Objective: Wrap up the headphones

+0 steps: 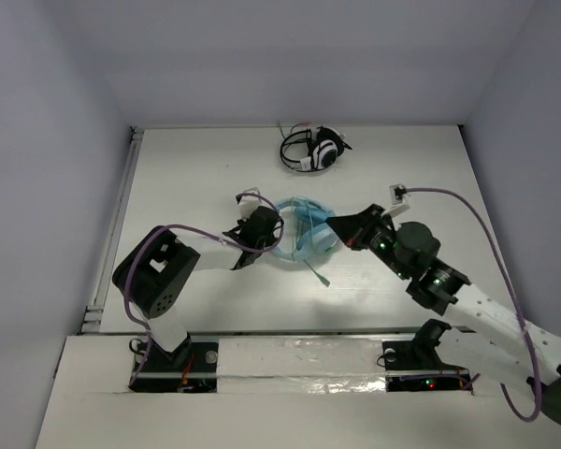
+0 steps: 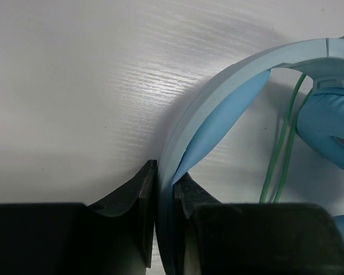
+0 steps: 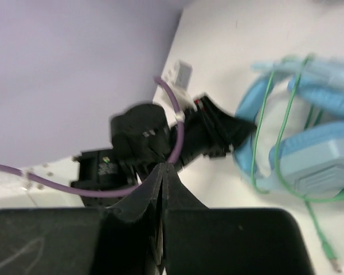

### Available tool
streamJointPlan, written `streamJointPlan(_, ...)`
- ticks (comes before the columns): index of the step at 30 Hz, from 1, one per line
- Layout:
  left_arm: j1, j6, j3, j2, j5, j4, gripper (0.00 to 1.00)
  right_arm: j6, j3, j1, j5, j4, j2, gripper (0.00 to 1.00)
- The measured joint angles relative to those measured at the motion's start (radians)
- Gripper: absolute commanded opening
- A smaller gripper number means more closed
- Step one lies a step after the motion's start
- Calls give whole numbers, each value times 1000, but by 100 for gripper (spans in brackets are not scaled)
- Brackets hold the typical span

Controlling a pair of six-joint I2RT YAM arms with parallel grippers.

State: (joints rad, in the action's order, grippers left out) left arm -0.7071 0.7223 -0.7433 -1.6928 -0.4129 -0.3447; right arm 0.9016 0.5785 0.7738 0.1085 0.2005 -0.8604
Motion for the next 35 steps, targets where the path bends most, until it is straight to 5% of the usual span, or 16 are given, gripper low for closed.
streamJointPlan(3,-1,-8,-3,1,5,11,23,-69,74,0,84,-119,103,21)
streamJointPlan(4,-2,-10,-3,6,10,14,29,-86,95,0,110,-150,131,44)
streamJointPlan(5,-5,-14,-3,12,15,16,35,-108,116,0,140,-188,162,54)
streamJointPlan(7,-11,-21,-3,43,20,30,60,-144,140,0,201,-259,204,71)
streamJointPlan(11,-16,-34,-4,169,21,64,83,-190,200,0,322,-394,289,87)
streamJointPlan(14,-17,-43,-4,279,11,90,99,-220,243,0,402,-482,340,88)
streamJointPlan(27,-18,-150,-145,868,-1,322,99,-346,412,0,673,-632,546,100)
streamJointPlan(35,-18,-228,-228,981,-37,406,99,-369,415,0,668,-660,541,100)
